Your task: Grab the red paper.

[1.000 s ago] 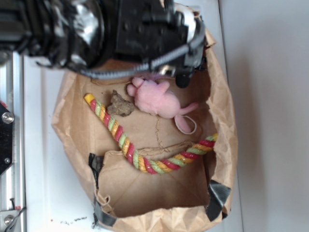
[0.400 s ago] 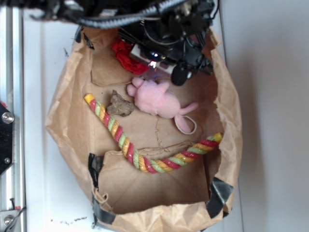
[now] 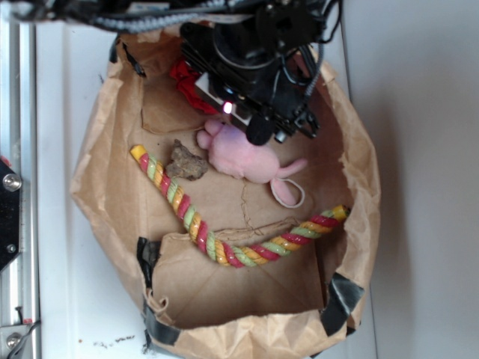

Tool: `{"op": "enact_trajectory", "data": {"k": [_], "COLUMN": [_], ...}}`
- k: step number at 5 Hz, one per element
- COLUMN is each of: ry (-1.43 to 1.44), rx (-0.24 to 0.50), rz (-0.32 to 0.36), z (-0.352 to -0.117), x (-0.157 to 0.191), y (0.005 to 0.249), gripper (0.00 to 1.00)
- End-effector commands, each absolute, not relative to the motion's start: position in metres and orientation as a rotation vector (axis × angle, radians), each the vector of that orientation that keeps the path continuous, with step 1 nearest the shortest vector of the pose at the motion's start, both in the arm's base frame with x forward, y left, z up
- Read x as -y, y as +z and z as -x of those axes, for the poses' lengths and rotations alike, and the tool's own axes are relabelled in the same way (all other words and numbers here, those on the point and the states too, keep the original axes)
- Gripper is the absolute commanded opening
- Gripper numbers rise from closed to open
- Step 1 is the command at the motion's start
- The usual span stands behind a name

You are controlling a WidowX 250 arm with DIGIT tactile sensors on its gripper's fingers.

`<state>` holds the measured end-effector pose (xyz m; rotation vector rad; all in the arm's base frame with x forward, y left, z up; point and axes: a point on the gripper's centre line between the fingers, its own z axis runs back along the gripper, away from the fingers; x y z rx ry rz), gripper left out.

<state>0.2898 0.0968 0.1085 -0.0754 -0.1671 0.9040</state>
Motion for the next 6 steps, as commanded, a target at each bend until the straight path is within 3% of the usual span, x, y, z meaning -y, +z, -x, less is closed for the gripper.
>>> {"op": "enact_trajectory", "data": {"k": [1, 3, 6], "ry": [1.002, 1.127, 1.334], "rx": [0.263, 0.303, 0.404], "rz": [0.016, -0.037, -0.049], "z": [-0.28, -0.275, -0.278], "x": [-0.097, -0.083, -0.088], "y": [0.135, 0.126, 0.117], "gripper": [1.0, 1.0, 1.0]}}
